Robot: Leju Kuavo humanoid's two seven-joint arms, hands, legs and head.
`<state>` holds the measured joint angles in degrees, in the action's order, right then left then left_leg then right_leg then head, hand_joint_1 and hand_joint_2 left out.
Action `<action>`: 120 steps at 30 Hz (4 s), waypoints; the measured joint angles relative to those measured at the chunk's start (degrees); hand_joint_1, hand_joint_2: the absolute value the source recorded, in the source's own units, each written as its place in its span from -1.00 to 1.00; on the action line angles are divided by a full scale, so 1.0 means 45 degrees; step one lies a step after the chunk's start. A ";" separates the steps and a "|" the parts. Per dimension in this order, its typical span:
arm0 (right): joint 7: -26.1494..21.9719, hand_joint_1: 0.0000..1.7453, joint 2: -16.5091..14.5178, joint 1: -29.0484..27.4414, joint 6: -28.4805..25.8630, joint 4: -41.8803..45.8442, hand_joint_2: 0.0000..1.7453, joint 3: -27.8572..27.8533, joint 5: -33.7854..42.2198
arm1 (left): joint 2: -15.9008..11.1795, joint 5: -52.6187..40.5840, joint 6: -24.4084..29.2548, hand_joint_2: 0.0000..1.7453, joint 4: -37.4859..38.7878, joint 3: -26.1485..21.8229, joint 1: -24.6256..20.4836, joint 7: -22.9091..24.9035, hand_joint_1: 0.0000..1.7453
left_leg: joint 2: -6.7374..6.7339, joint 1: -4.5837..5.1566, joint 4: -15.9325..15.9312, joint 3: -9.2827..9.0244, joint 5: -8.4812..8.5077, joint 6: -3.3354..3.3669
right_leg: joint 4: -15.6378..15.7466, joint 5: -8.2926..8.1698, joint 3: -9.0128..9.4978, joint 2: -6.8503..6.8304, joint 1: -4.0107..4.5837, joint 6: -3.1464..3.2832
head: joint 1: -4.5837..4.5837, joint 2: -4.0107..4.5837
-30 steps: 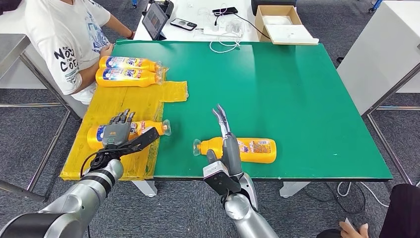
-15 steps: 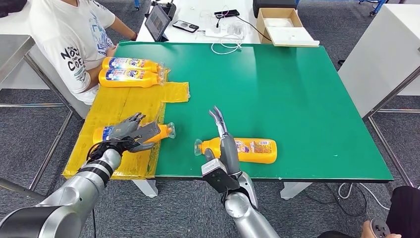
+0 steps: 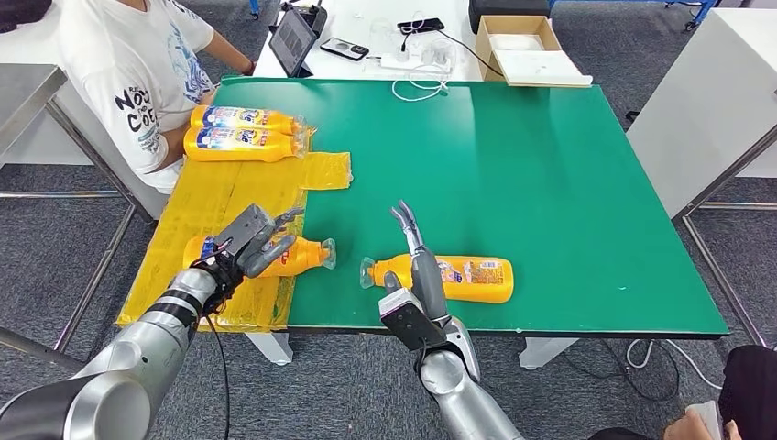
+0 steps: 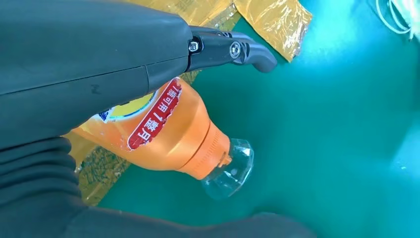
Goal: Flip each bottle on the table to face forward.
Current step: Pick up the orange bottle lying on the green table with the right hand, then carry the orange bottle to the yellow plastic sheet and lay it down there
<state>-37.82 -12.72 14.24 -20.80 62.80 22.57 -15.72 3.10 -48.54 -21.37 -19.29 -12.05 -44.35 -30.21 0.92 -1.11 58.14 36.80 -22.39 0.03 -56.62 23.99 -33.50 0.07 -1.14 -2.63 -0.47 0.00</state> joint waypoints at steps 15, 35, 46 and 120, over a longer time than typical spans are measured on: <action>0.1869 -1.00 0.0105 0.0063 0.0316 -0.0446 1.00 0.0025 -0.2189 | 0.1210 0.5718 1.0838 1.00 -0.4193 0.0321 0.2125 -0.2214 -1.00 | -0.0014 0.0000 0.0003 0.0108 0.0003 0.0002 | -0.0002 -0.0006 -0.0119 0.0005 -0.0001 -0.0003 | 0.0002 0.0000; 0.5354 -1.00 0.3306 0.1536 0.3908 -0.1426 1.00 0.0155 -0.4146 | 0.0838 0.6162 1.3642 1.00 -0.8513 0.3469 0.4893 -0.2225 -1.00 | 0.0003 0.0007 0.0009 0.0159 0.0005 0.0007 | 0.0000 -0.0001 -0.0153 -0.0014 -0.0009 -0.0009 | -0.0001 0.0000; 0.6171 -1.00 0.5303 0.1613 0.5779 -0.0743 1.00 0.0308 -0.3878 | 0.0834 0.6717 1.3534 1.00 -0.8546 0.4300 0.5097 -0.2225 -1.00 | 0.0003 0.0009 0.0012 0.0140 0.0006 0.0010 | 0.0006 -0.0005 -0.0136 -0.0014 -0.0011 -0.0011 | 0.0001 0.0000; 0.2939 1.00 0.1716 -0.1184 -0.2656 0.2632 1.00 -0.2836 -0.2760 | 0.1549 0.7386 1.2491 1.00 -0.6689 0.4723 0.4730 -0.2225 -1.00 | -0.0037 0.0006 0.0012 0.0177 0.0003 0.0009 | 0.0001 -0.0005 -0.0180 0.0003 -0.0006 -0.0010 | 0.0002 0.0000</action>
<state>-24.59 -5.00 8.91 -32.75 74.64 9.81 -28.14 10.08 -15.30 34.84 -49.40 9.21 -23.07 -40.22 0.75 -1.08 58.20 37.60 -22.38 0.07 -56.62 23.97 -34.31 0.09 -1.17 -2.68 -0.46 0.00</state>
